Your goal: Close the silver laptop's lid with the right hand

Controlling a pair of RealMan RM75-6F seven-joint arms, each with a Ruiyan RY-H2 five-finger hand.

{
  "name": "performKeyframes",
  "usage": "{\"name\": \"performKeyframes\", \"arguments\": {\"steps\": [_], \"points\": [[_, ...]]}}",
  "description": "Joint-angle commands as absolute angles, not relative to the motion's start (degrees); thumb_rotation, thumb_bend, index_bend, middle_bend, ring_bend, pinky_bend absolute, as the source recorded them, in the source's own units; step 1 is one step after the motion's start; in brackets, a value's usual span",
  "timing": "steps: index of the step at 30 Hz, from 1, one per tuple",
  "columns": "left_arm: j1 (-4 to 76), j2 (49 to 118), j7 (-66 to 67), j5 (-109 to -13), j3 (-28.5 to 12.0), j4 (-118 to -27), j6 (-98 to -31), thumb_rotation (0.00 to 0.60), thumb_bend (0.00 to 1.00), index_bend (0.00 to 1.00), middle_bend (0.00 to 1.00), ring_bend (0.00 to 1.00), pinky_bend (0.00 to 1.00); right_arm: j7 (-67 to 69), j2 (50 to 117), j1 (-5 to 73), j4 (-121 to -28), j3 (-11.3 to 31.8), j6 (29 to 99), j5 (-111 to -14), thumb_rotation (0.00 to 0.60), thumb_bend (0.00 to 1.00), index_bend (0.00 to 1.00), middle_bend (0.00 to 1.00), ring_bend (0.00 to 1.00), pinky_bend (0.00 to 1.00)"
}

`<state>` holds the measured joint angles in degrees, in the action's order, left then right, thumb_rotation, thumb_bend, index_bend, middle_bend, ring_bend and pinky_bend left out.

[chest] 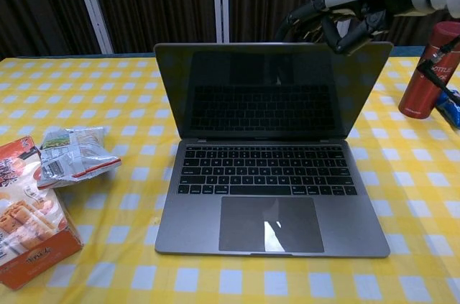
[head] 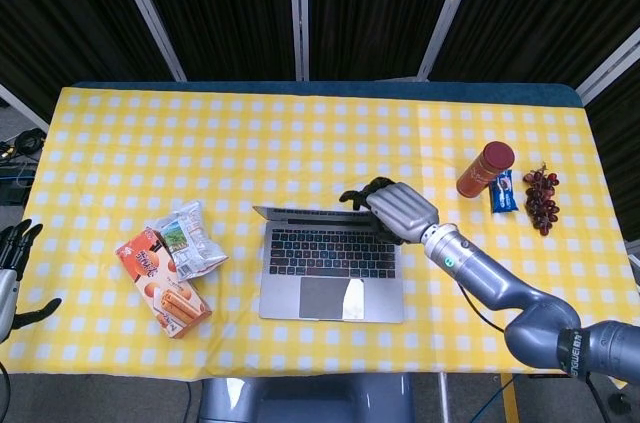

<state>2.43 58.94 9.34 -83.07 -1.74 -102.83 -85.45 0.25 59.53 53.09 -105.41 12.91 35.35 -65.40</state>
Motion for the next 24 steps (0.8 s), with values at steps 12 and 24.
{"name": "performKeyframes", "arguments": {"steps": [12, 24], "points": [[2.4, 59.0, 9.7, -83.2, -1.5, -102.8, -85.4, 0.6, 0.0, 0.0, 0.0, 0.0, 0.0, -2.2, 60.7, 50.8, -109.6, 6.3, 35.0, -77.7, 0.6, 1.0, 0.22, 0.32, 0.23, 0.16], [2.6, 59.1, 9.7, -82.8, -1.6, -102.6, -85.1, 0.6, 0.0, 0.0, 0.0, 0.0, 0.0, -5.6, 66.2, 50.1, -103.9, 2.6, 38.4, -87.4, 0.6, 1.0, 0.21, 0.29, 0.23, 0.16]]}}
